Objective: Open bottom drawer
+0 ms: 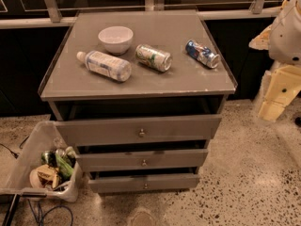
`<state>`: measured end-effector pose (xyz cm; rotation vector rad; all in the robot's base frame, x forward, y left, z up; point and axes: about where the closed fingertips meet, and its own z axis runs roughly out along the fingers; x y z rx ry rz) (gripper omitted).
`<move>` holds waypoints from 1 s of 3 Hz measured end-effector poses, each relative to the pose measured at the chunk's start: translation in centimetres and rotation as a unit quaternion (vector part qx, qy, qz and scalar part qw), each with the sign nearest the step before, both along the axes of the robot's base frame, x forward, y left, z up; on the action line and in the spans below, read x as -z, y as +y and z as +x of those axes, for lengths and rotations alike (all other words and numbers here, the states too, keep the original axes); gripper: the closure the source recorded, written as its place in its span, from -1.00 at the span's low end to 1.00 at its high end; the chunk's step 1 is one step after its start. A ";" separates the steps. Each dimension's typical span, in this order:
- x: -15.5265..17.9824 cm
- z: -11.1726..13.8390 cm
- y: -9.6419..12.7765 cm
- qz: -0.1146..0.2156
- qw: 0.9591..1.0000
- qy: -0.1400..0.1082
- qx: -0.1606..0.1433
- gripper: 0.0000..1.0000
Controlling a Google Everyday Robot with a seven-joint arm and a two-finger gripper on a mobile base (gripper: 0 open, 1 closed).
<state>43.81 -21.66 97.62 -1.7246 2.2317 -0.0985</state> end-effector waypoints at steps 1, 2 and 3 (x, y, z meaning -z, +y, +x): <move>0.0 0.0 0.0 0.000 1.000 0.000 0.000 -1.00; 0.3 0.2 0.2 0.014 1.000 -0.002 -0.008 -1.00; 3.4 0.6 1.2 0.056 0.998 0.000 -0.037 -1.00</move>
Offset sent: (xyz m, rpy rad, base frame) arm 0.0056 0.0040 -0.0139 0.0649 0.0146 0.0375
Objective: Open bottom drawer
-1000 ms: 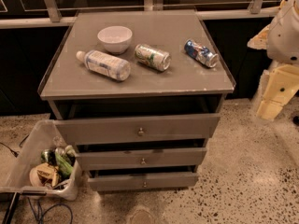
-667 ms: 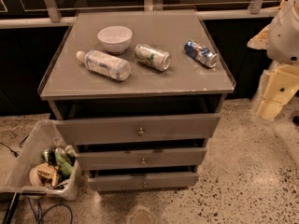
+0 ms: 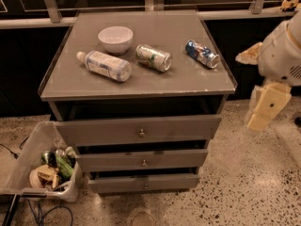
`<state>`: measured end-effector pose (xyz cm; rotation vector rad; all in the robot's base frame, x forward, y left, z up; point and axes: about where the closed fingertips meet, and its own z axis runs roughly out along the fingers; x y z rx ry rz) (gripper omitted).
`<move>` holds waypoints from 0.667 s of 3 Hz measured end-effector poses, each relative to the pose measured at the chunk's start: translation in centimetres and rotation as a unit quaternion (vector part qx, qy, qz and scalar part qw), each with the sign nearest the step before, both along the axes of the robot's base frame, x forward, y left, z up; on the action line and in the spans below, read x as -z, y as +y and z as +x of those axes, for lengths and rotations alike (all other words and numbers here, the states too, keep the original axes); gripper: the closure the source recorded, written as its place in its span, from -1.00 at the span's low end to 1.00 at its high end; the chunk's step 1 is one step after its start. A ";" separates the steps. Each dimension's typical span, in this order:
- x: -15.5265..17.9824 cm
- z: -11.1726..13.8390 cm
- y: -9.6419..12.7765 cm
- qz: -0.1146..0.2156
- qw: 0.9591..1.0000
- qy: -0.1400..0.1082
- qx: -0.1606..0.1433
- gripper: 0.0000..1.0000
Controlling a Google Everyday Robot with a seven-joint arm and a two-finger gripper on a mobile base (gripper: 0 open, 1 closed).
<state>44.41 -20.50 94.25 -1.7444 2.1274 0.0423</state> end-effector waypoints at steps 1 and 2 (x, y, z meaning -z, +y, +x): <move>4.0 0.1 1.6 0.034 0.999 -0.011 -0.030 -1.00; 9.6 0.1 2.9 0.028 0.999 -0.017 -0.034 -1.00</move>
Offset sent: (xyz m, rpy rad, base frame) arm 0.0098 0.0373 -0.2082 -0.0129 -0.0463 0.0412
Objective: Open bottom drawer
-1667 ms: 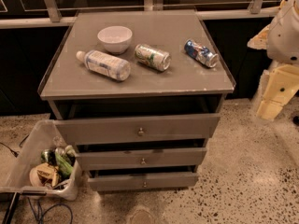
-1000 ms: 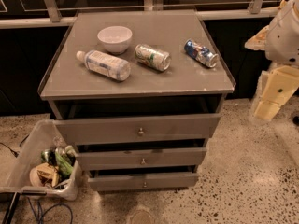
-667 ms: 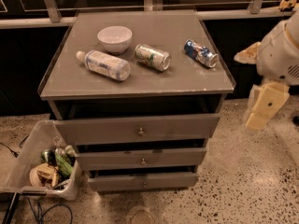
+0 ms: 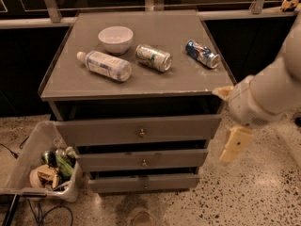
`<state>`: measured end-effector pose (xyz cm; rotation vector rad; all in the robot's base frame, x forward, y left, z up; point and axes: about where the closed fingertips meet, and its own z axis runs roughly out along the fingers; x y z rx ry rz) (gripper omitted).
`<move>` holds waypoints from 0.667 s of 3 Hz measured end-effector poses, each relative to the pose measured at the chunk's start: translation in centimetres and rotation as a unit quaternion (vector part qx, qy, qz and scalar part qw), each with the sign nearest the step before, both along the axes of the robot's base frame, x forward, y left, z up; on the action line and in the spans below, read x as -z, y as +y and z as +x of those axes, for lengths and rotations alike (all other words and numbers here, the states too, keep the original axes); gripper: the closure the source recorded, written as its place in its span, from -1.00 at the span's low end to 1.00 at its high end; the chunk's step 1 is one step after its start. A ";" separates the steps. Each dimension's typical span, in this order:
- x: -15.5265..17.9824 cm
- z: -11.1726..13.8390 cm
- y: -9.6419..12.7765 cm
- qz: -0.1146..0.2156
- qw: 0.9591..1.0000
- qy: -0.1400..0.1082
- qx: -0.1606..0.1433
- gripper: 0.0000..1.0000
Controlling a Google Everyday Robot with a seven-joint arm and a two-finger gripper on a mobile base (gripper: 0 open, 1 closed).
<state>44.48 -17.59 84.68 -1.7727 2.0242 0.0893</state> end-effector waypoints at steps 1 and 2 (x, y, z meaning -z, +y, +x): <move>7.4 1.9 -0.1 -0.042 0.999 0.006 0.020 -1.00; 8.3 2.8 -1.3 -0.067 0.996 -0.004 0.050 -1.00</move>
Offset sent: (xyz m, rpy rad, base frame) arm 0.0167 -0.0001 -0.0676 -0.0739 0.0102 -0.0314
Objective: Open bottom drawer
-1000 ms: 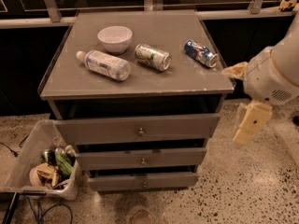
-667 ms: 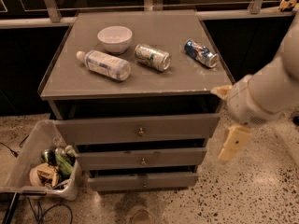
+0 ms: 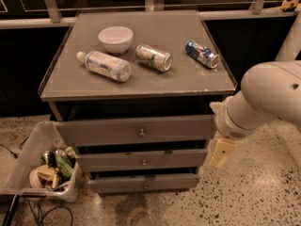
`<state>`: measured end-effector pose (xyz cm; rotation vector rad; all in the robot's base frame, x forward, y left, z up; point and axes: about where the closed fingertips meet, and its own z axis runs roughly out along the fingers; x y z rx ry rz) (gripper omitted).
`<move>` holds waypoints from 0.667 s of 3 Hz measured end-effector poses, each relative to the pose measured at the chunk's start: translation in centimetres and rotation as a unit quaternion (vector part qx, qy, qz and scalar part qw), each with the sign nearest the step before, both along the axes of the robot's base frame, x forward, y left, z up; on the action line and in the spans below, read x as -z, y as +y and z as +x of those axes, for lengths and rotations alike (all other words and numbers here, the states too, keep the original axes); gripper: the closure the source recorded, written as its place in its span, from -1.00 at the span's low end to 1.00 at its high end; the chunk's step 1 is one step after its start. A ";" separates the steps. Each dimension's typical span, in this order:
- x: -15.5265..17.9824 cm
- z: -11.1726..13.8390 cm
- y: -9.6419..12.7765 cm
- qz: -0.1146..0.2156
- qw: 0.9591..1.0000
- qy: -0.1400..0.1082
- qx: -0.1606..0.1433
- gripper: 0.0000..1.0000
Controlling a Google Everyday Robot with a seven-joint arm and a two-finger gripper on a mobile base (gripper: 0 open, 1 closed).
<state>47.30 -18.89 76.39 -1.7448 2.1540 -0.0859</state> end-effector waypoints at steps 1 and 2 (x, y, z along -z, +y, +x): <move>0.0 0.0 0.0 0.000 1.000 0.001 0.000 -1.00; 3.1 -0.2 1.3 0.016 1.000 0.010 -0.020 -1.00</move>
Offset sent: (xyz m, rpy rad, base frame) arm -0.0039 0.0328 -0.0820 0.0894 0.0486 0.1023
